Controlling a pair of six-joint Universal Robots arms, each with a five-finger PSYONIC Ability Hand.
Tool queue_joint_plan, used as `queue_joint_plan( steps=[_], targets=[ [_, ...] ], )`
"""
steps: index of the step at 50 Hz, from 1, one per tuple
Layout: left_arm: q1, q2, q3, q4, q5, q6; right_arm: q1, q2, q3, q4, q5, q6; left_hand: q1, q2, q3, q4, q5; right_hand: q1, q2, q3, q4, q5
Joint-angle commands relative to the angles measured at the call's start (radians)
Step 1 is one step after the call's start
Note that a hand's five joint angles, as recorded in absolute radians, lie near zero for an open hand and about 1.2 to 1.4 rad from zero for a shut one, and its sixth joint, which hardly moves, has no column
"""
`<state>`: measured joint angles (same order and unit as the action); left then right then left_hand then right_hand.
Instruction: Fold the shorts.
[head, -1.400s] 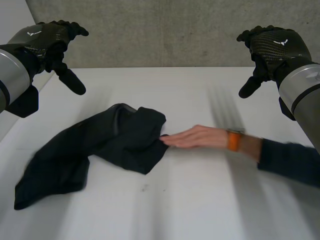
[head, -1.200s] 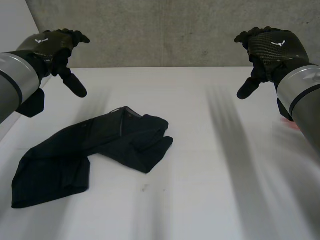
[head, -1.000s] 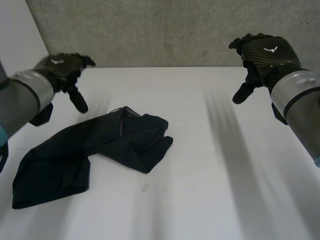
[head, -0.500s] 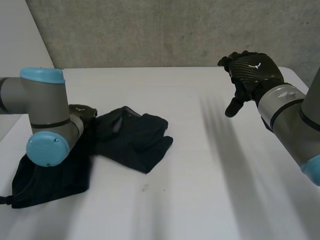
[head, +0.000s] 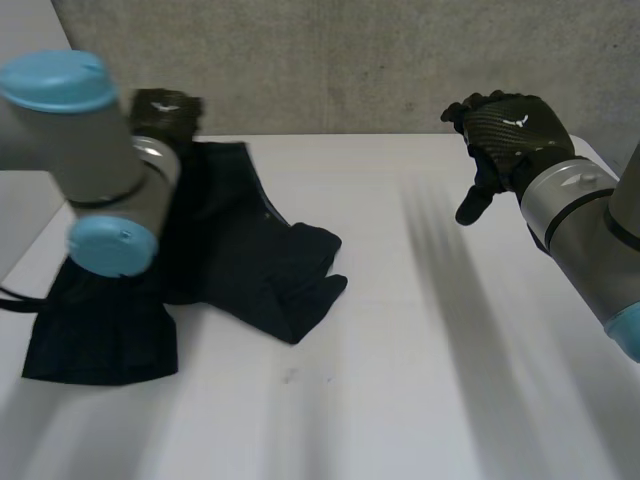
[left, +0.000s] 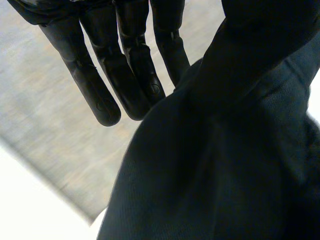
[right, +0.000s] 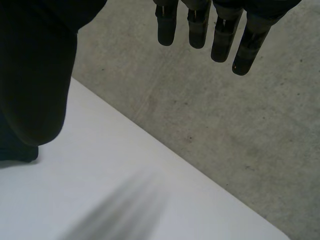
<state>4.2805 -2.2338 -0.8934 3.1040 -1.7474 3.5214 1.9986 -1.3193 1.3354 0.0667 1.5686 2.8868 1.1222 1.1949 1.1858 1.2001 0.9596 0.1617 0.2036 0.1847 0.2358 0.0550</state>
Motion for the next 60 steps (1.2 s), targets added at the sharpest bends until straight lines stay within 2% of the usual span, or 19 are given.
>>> queue_joint_plan(
  steps=[1, 3, 7, 10, 11, 12, 14, 15, 18, 21, 25, 29, 30, 34, 42, 52, 56, 57, 60],
  targets=[
    [-0.25, -0.11, 0.103, 0.002, 0.002, -0.002, -0.037, -0.008, -0.033, 0.001, 0.007, 0.009, 0.274, 0.201, 0.211, 0.196, 0.262, 0.013, -0.029, -0.01, -0.061, -0.055],
    [-0.316, -0.16, 0.149, 0.002, 0.003, -0.002, -0.058, -0.011, -0.035, 0.001, 0.007, 0.009, 0.274, 0.201, 0.211, 0.196, 0.262, 0.013, -0.029, -0.01, -0.061, -0.055],
    [-0.395, -0.233, 0.179, 0.004, 0.008, -0.004, -0.087, -0.023, -0.035, 0.001, 0.007, 0.014, 0.274, 0.201, 0.211, 0.196, 0.262, 0.013, -0.029, -0.01, -0.061, -0.055],
    [-0.424, -0.262, 0.176, 0.002, 0.003, -0.004, -0.104, -0.023, -0.035, 0.001, 0.002, 0.014, 0.274, 0.201, 0.211, 0.196, 0.262, 0.013, -0.029, -0.01, -0.061, -0.055],
    [-0.436, -0.267, 0.165, -0.002, 0.002, -0.004, -0.106, -0.023, -0.035, 0.002, -0.001, 0.012, 0.179, 0.106, 0.115, 0.101, 0.167, 0.013, -0.029, -0.01, -0.061, -0.055],
    [-0.438, -0.265, 0.154, -0.004, 0.002, -0.004, -0.107, -0.023, -0.033, 0.004, -0.002, 0.012, -0.02, -0.093, -0.084, -0.098, -0.032, 0.013, -0.029, -0.01, -0.061, -0.055],
    [-0.435, -0.262, 0.125, -0.013, 0.0, 0.004, -0.103, -0.023, -0.032, 0.01, -0.005, 0.009, -0.481, -0.553, -0.544, -0.559, -0.493, 0.013, -0.029, -0.01, -0.061, -0.055],
    [-0.433, -0.251, 0.081, -0.025, -0.003, 0.01, -0.103, -0.023, -0.03, 0.01, -0.005, 0.006, -0.817, -0.89, -0.881, -0.895, -0.829, 0.013, -0.029, -0.01, -0.061, -0.055],
    [-0.415, -0.155, -0.034, -0.076, -0.006, 0.007, -0.103, -0.014, -0.027, 0.012, -0.013, -0.004, -0.926, -0.999, -0.99, -1.004, -0.938, 0.013, -0.029, -0.01, -0.061, -0.055],
    [-0.392, -0.066, -0.139, -0.106, -0.009, -0.006, -0.106, 0.001, -0.019, 0.015, -0.056, -0.024, -0.935, -1.008, -0.999, -1.013, -0.947, 0.013, -0.029, -0.01, -0.061, -0.055],
    [-0.372, 0.083, -0.326, -0.114, -0.036, -0.016, -0.1, 0.078, -0.007, 0.024, -0.179, -0.115, -0.932, -1.005, -0.996, -1.01, -0.944, 0.013, -0.029, -0.01, -0.061, -0.055],
    [-0.355, 0.219, -0.495, -0.085, -0.124, -0.097, -0.093, 0.132, 0.018, 0.022, -0.26, -0.214, -0.92, -0.993, -0.984, -0.998, -0.932, 0.013, -0.029, -0.01, -0.061, -0.055],
    [-0.35, 0.261, -0.554, -0.064, -0.156, -0.149, -0.092, 0.15, 0.025, 0.021, -0.283, -0.228, -0.912, -0.984, -0.975, -0.99, -0.924, 0.013, -0.029, -0.01, -0.061, -0.055],
    [-0.347, 0.341, -0.669, -0.031, -0.207, -0.269, -0.078, 0.218, 0.039, -0.001, -0.317, -0.219, -0.897, -0.97, -0.961, -0.975, -0.909, 0.013, -0.029, -0.01, -0.061, -0.055],
    [-0.303, 0.362, -0.832, -0.015, -0.234, -0.389, -0.006, 0.354, 0.036, -0.149, -0.34, -0.1, -0.879, -0.952, -0.943, -0.957, -0.891, 0.013, -0.029, -0.01, -0.061, -0.055],
    [-0.257, 0.273, -0.888, 0.122, -0.325, -0.4, 0.078, 0.511, -0.025, -0.258, -0.341, -0.073, -0.762, -0.835, -0.826, -0.84, -0.774, 0.043, 0.002, 0.02, -0.031, -0.024],
    [-0.257, 0.263, -0.883, 0.157, -0.342, -0.395, 0.101, 0.563, -0.073, -0.263, -0.329, -0.066, -0.698, -0.77, -0.761, -0.775, -0.709, 0.436, 0.394, 0.413, 0.362, 0.368],
    [-0.257, 0.26, -0.883, 0.162, -0.343, -0.394, 0.103, 0.571, -0.087, -0.265, -0.329, -0.06, -0.671, -0.744, -0.735, -0.749, -0.683, 0.678, 0.636, 0.655, 0.604, 0.61],
    [-0.257, 0.253, -0.881, 0.183, -0.345, -0.386, 0.103, 0.572, -0.099, -0.274, -0.329, -0.057, -0.639, -0.711, -0.702, -0.717, -0.651, 1.108, 1.066, 1.085, 1.034, 1.04]
  ],
)
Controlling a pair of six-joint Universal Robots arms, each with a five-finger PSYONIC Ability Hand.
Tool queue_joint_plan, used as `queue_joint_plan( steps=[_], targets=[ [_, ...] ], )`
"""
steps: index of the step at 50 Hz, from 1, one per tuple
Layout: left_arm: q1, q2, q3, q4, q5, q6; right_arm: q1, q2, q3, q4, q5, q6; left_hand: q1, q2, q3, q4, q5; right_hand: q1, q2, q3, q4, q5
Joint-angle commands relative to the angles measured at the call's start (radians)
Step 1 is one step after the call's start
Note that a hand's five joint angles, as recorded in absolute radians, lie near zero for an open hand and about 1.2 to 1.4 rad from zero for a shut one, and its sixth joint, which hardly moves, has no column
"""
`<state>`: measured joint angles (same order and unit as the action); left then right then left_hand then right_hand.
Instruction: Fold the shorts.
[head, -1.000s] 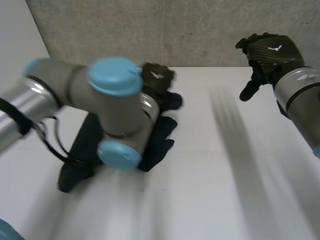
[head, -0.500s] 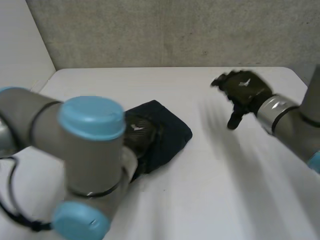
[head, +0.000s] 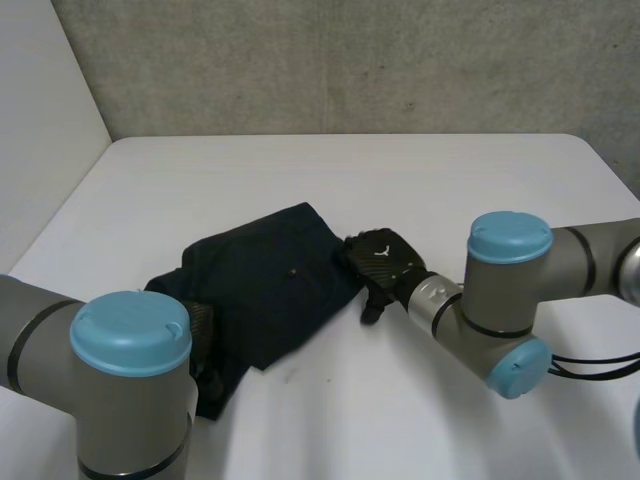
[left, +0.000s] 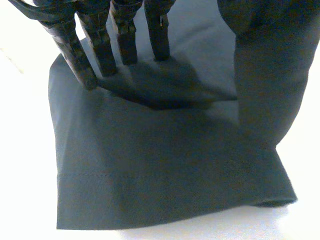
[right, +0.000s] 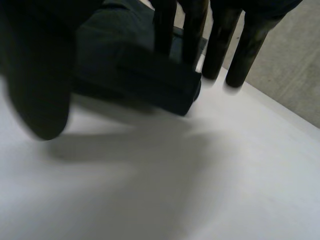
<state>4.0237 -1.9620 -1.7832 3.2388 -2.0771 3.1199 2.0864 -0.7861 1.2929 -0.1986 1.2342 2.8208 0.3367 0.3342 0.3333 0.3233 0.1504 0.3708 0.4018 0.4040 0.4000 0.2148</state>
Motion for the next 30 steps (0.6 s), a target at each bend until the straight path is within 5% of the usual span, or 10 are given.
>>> queue_joint_plan(
  steps=[1, 8, 13, 22, 30],
  targets=[
    [0.0, -0.02, 0.004, 0.059, -0.017, 0.017, 0.015, 0.039, -0.063, -0.016, 0.005, 0.011, 0.164, 0.167, 0.168, 0.178, 0.176, 1.024, 0.993, 0.991, 0.995, 1.006],
    [0.0, -0.046, -0.008, 0.105, -0.021, 0.037, 0.018, 0.022, -0.076, -0.024, 0.013, 0.011, 0.422, 0.425, 0.426, 0.436, 0.434, 1.025, 0.994, 0.992, 0.996, 1.007],
    [0.003, -0.038, -0.028, 0.186, -0.031, 0.123, 0.018, -0.059, -0.072, -0.012, 0.047, 0.029, 1.052, 1.054, 1.055, 1.065, 1.064, 1.025, 0.994, 0.992, 0.996, 1.007],
    [0.05, 0.133, -0.039, 0.216, 0.006, 0.278, 0.009, -0.271, -0.05, 0.065, 0.076, 0.063, 1.06, 1.062, 1.063, 1.073, 1.071, 1.025, 0.994, 0.992, 0.996, 1.007],
    [0.106, 0.454, 0.068, 0.098, 0.273, 0.422, 0.006, -0.513, -0.09, 0.172, 0.08, 0.069, 1.06, 1.062, 1.063, 1.073, 1.071, 1.025, 0.994, 0.992, 0.996, 1.007]
  ],
)
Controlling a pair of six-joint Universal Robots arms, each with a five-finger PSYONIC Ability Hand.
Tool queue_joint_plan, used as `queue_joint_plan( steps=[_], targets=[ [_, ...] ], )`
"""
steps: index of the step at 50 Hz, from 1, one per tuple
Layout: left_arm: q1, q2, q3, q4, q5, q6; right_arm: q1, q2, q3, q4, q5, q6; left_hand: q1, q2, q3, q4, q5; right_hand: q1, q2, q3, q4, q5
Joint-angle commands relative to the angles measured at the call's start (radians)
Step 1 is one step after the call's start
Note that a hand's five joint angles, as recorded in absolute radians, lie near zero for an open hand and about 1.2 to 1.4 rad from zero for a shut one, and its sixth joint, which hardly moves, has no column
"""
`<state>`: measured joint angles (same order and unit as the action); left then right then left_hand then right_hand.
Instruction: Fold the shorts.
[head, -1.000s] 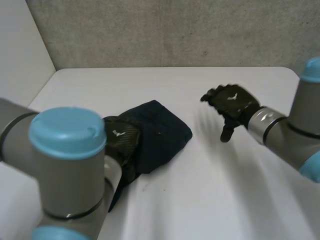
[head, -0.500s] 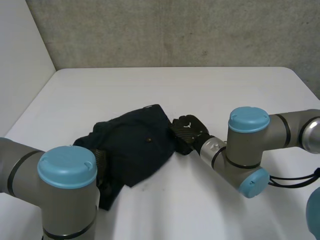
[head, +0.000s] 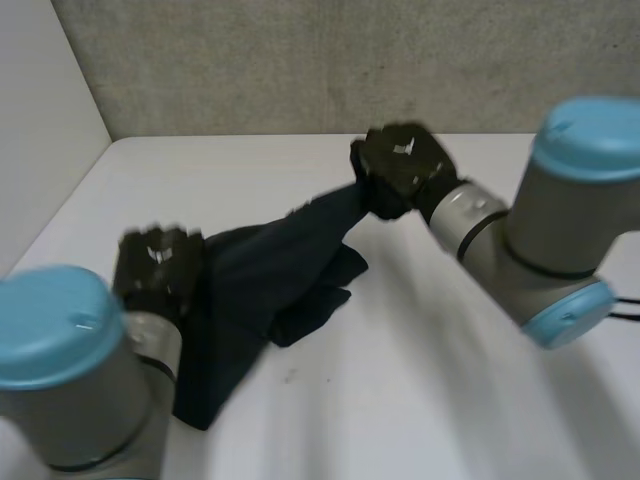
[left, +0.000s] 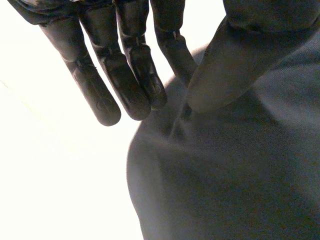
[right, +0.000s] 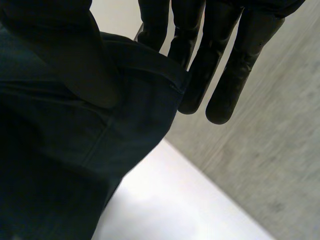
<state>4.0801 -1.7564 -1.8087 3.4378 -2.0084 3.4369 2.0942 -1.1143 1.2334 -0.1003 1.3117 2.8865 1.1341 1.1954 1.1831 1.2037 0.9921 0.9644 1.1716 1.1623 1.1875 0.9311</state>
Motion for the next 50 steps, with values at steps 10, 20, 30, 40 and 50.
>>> queue_joint_plan(
  steps=[10, 20, 30, 40, 50],
  targets=[
    [0.063, 0.353, 0.512, -0.497, 0.29, 0.001, -0.014, -0.455, -0.117, 0.093, 0.083, 0.008, 0.262, 0.201, 0.213, 0.193, 0.23, 0.432, 0.225, 0.234, 0.209, 0.291],
    [0.089, 0.287, 0.729, -0.654, 0.365, -0.139, -0.031, -0.495, -0.16, 0.172, 0.09, 0.008, 0.262, 0.201, 0.213, 0.193, 0.23, 0.432, 0.225, 0.234, 0.209, 0.291],
    [0.174, -0.035, 0.785, -0.649, 0.367, -0.14, -0.082, -0.24, -0.192, 0.192, 0.09, 0.007, 0.262, 0.201, 0.213, 0.193, 0.23, 0.432, 0.225, 0.234, 0.209, 0.291],
    [0.19, -0.536, 1.129, -0.617, 0.369, -0.133, -0.071, 0.157, -0.365, 0.173, 0.156, -0.006, 0.262, 0.201, 0.213, 0.193, 0.23, 0.432, 0.225, 0.234, 0.209, 0.291],
    [0.207, -0.975, 1.707, -0.456, 0.362, -0.131, -0.057, 0.556, -0.604, -0.134, 0.175, -0.081, -0.96, -1.021, -1.009, -1.029, -0.992, -0.79, -0.997, -0.988, -1.013, -0.931]
  ],
)
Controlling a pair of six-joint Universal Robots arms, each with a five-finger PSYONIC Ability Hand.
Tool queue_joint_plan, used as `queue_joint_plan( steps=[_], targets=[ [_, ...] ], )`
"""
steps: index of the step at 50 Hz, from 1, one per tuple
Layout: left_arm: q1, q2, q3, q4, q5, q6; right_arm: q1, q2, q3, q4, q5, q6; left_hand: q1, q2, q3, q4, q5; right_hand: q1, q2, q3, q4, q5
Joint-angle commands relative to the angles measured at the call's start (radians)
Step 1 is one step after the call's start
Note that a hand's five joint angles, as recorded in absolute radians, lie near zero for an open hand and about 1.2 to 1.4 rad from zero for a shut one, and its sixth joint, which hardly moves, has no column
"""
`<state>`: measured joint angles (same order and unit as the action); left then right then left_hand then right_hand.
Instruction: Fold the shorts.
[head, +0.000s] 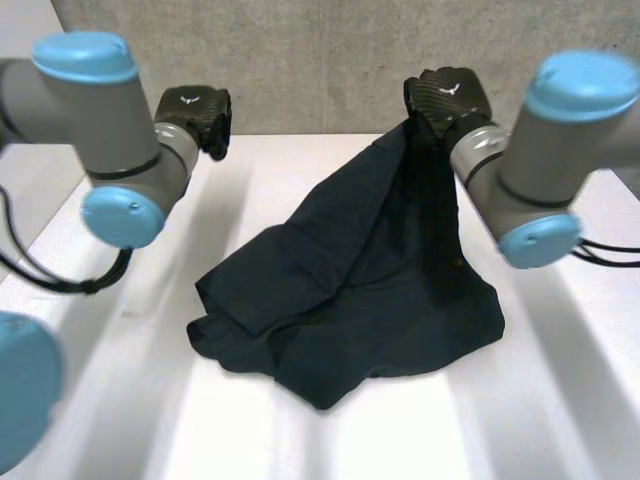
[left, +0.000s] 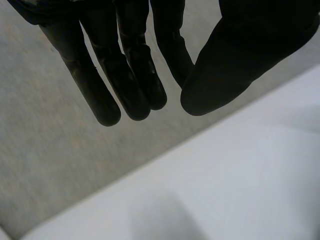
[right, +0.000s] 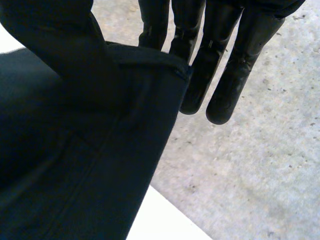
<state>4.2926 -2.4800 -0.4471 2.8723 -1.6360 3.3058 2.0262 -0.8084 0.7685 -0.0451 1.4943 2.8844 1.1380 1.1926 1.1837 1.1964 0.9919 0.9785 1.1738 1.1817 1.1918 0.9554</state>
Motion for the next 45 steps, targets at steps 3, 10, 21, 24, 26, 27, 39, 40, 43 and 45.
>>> queue_joint_plan(
  steps=[3, 10, 21, 24, 26, 27, 39, 40, 43, 45],
  targets=[
    [-0.034, -0.252, 0.32, 0.107, -0.022, -0.002, 0.023, 0.276, -0.146, -0.127, 0.007, -0.171, -0.963, -1.018, -1.009, -1.022, -0.992, -0.804, -0.999, -1.007, -1.017, -0.955],
    [-0.071, -0.05, -0.007, -0.048, -0.041, -0.011, 0.014, 0.126, 0.038, -0.012, 0.116, -0.206, -0.963, -1.018, -1.009, -1.022, -0.992, -0.804, -0.999, -1.007, -1.017, -0.955],
    [-0.105, 0.355, -0.703, -0.007, -0.039, -0.017, -0.037, -0.21, 0.446, 0.004, 0.061, -0.212, -0.954, -1.008, -1.0, -1.012, -0.982, -0.804, -0.999, -1.007, -1.017, -0.955],
    [-0.14, 0.435, -0.855, 0.093, -0.039, -0.015, -0.041, -0.261, 0.547, 0.004, 0.014, -0.206, -0.951, -1.006, -0.997, -1.009, -0.979, -0.804, -0.999, -1.007, -1.017, -0.955],
    [-0.16, 0.481, -0.934, 0.187, -0.039, -0.012, -0.043, -0.278, 0.61, 0.004, -0.012, -0.205, -0.951, -1.006, -0.997, -1.009, -0.979, -0.804, -0.999, -1.007, -1.017, -0.955],
    [-0.165, 0.49, -0.959, 0.22, -0.041, -0.011, -0.043, -0.281, 0.629, 0.002, -0.017, -0.205, -0.942, -0.997, -0.988, -1.001, -0.971, -0.804, -0.999, -1.007, -1.017, -0.955],
    [-0.18, 0.325, -0.914, 0.453, -0.038, -0.003, -0.038, -0.291, 0.81, -0.07, -0.025, -0.203, -0.828, -0.882, -0.873, -0.886, -0.856, -0.804, -0.999, -1.007, -1.017, -0.955],
    [-0.185, 0.307, -0.894, 0.452, -0.038, -0.005, -0.038, -0.291, 0.816, -0.078, -0.025, -0.203, -0.828, -0.882, -0.873, -0.886, -0.856, -0.804, -0.999, -1.007, -1.017, -0.955],
    [-0.201, 0.244, -0.837, 0.437, -0.033, -0.009, -0.038, -0.29, 0.83, -0.107, -0.02, -0.203, -0.828, -0.882, -0.873, -0.886, -0.856, -0.804, -0.999, -1.007, -1.017, -0.955],
    [-0.211, 0.211, -0.808, 0.421, -0.031, -0.009, -0.038, -0.291, 0.831, -0.116, -0.019, -0.203, -0.828, -0.882, -0.873, -0.886, -0.856, -0.804, -0.999, -1.007, -1.017, -0.955]
  ],
)
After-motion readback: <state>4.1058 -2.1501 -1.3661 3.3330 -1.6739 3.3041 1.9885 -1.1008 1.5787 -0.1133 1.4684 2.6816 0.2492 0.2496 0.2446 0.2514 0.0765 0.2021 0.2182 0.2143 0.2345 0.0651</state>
